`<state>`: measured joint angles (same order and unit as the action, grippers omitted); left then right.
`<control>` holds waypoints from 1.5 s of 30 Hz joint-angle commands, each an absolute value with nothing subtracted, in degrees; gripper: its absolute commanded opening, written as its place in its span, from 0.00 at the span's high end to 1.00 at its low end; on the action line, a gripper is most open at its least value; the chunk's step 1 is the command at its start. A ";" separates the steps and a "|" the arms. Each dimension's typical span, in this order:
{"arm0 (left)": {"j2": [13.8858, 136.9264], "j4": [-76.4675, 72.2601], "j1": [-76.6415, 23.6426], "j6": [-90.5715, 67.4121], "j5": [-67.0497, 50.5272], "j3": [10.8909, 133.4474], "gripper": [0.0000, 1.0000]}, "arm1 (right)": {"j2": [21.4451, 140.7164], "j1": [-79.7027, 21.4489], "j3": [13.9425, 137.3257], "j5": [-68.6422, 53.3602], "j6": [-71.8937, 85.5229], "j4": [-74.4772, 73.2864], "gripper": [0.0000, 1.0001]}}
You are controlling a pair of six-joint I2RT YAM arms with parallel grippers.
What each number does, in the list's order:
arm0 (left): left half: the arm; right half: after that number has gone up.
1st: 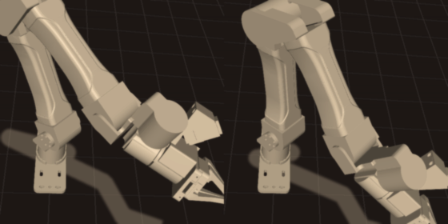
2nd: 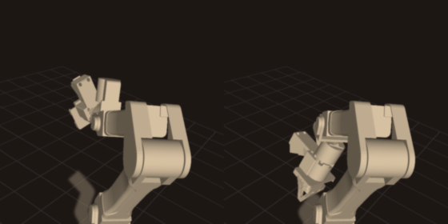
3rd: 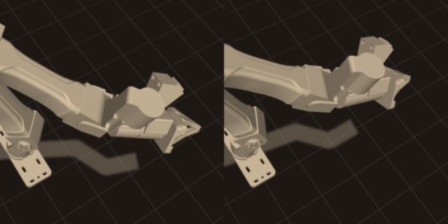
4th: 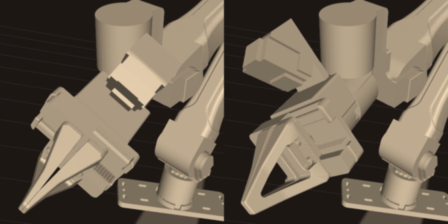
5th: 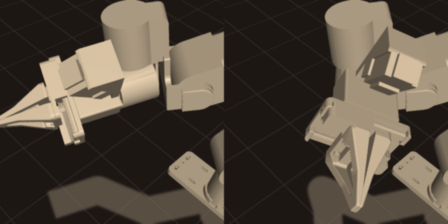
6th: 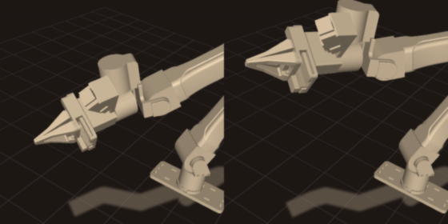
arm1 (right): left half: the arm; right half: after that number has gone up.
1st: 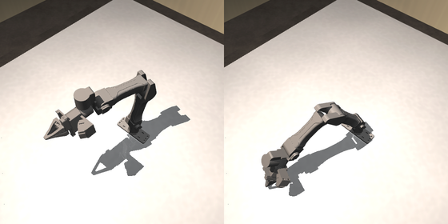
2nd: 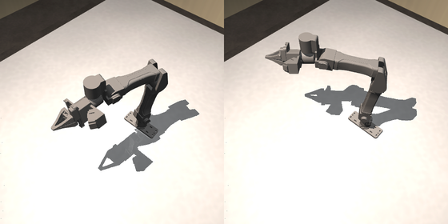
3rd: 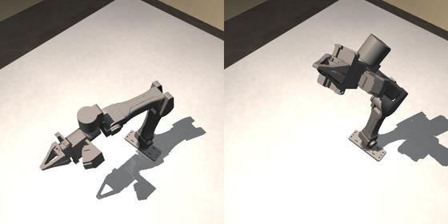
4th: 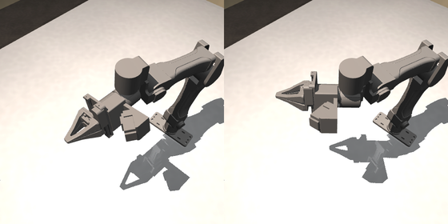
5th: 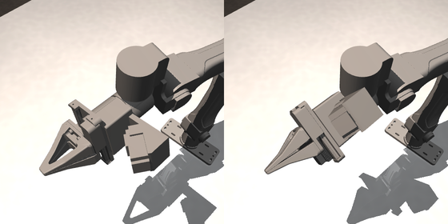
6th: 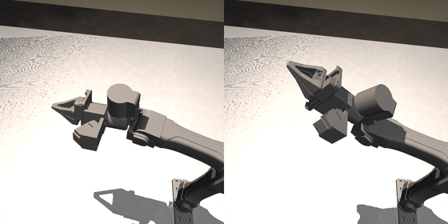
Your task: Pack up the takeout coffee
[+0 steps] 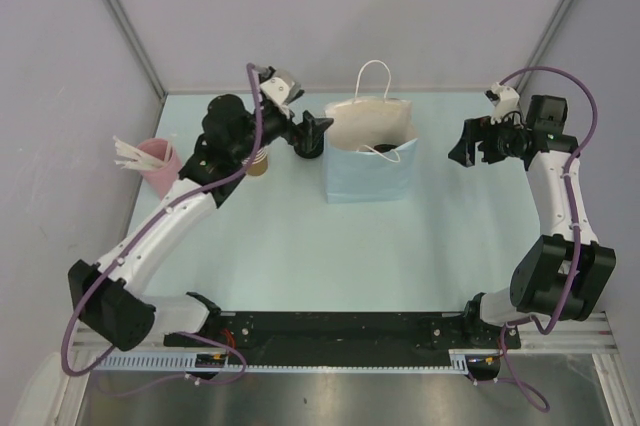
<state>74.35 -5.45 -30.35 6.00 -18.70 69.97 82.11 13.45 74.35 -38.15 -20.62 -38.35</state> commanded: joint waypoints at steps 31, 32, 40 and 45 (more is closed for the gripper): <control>65.65 20.57 13.25 0.88 -42.25 72.69 0.00 | 60.47 9.05 74.53 -32.78 -17.58 -31.12 0.00; 65.48 20.22 14.32 0.53 -43.67 72.42 0.00 | 59.34 9.05 74.53 -32.70 -17.32 -30.33 0.00; 68.38 20.04 24.33 -5.53 -53.69 72.60 0.00 | 57.57 7.39 74.97 -30.68 -16.96 -27.86 0.00; 70.22 20.39 27.68 -5.28 -59.06 73.04 0.00 | 57.57 6.86 76.55 -28.57 -16.18 -27.95 0.00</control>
